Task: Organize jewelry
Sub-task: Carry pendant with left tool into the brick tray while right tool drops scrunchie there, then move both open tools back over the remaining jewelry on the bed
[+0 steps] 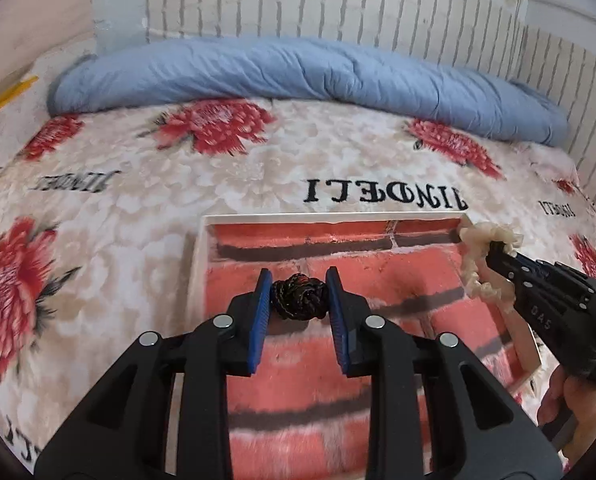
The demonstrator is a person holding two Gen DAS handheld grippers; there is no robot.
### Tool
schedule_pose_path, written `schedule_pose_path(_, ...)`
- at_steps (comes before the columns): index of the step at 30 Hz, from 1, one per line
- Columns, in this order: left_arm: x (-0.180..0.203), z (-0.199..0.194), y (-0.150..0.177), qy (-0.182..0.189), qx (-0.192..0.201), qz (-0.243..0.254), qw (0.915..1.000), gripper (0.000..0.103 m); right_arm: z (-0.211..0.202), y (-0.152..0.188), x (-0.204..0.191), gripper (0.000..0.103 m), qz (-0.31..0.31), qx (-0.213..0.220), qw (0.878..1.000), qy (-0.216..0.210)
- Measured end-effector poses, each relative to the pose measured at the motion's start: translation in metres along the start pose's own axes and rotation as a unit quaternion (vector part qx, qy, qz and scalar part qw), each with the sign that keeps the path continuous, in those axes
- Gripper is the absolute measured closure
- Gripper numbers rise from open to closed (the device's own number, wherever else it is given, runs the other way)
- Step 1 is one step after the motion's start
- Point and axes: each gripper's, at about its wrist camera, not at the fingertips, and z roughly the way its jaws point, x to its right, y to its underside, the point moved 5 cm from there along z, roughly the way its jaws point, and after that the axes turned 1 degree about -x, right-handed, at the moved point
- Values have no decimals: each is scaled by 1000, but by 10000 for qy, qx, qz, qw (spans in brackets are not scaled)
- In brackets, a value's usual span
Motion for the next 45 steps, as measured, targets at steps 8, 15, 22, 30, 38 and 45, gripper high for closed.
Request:
schedule_pose_path(8, 3, 57, -15, -51, -408, 137, 9991, 77, 60, -14, 13, 93, 20, -716, 9965, 430)
schedule_pose_path(15, 3, 80, -14, -132, -592, 220, 9979, 77, 87, -13, 17, 93, 24, -1208, 9915, 478)
schedule_pose_path(22, -8, 92, -9, -75, -913, -35, 9958, 76, 88, -14, 18, 90, -66, -1231, 9909, 543)
schedule_pose_path(30, -6, 67, -10, -114, -702, 94, 9974, 36, 65, -5, 23, 60, -123, -1125, 9926, 448)
schedule_pose_path(38, -7, 4, -1, -75, -296, 49, 9995, 11, -5, -2, 36, 36, -32, -473, 9985, 269)
schedule_pose_path(45, -8, -65, 25, 88, -12, -70, 9999, 7, -76, 22, 47, 25, -101, -67, 9995, 295)
